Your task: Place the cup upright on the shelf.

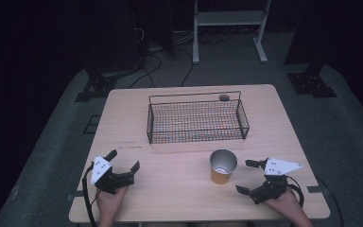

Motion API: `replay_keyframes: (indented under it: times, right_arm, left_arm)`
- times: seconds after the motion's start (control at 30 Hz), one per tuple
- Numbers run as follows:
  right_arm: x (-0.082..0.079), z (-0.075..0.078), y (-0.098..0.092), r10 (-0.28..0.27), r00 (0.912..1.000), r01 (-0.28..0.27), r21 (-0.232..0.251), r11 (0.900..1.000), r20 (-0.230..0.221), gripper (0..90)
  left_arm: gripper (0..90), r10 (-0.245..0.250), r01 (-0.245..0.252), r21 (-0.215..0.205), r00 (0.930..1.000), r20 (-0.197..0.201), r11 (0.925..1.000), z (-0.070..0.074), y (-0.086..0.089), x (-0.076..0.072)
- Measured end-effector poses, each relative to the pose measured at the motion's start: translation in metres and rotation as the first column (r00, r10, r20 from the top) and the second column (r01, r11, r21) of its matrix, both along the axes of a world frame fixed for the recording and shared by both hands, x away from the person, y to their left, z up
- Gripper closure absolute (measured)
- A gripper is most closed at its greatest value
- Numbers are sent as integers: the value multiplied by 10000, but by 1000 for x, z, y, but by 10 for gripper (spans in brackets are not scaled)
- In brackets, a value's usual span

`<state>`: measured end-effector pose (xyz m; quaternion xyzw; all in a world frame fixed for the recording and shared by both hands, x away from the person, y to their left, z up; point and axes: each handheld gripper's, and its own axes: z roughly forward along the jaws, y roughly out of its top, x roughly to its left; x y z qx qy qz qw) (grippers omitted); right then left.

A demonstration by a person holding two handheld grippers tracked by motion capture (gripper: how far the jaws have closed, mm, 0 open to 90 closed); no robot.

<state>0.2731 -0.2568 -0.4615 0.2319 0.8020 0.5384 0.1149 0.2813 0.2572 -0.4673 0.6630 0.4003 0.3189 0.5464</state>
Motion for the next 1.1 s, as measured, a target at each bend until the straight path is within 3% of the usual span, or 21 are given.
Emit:
replay_keyframes:
  times: [0.2, 0.53, 0.67, 0.93, 1.1]
  right_arm:
    - [2, 4, 4, 13, 10000, -13, 49, 10000, 67, 4]
    - [8, 10, 17, -34, 10000, 35, -298, 9995, 49, 4]
    - [11, 12, 21, -37, 10000, 38, -149, 9999, 11, 4]
    - [19, 17, 34, -198, 9998, 193, -500, 9986, -95, 4]
    - [23, 18, 39, -162, 9998, 156, -406, 9991, -140, 4]
  left_arm:
    - [0, 2, -2, 30, 10000, 1, 10000, 0, 0, 0]
    - [0, 0, 0, 4, 10000, 15, 10000, 0, 0, 0]
    - [0, -11, 11, 37, 10000, 13, 10000, 0, 0, 0]
    - [0, -4, 4, 26, 10000, 14, 10000, 0, 0, 0]
    - [0, -9, 9, 6, 10000, 21, 10000, 0, 0, 0]
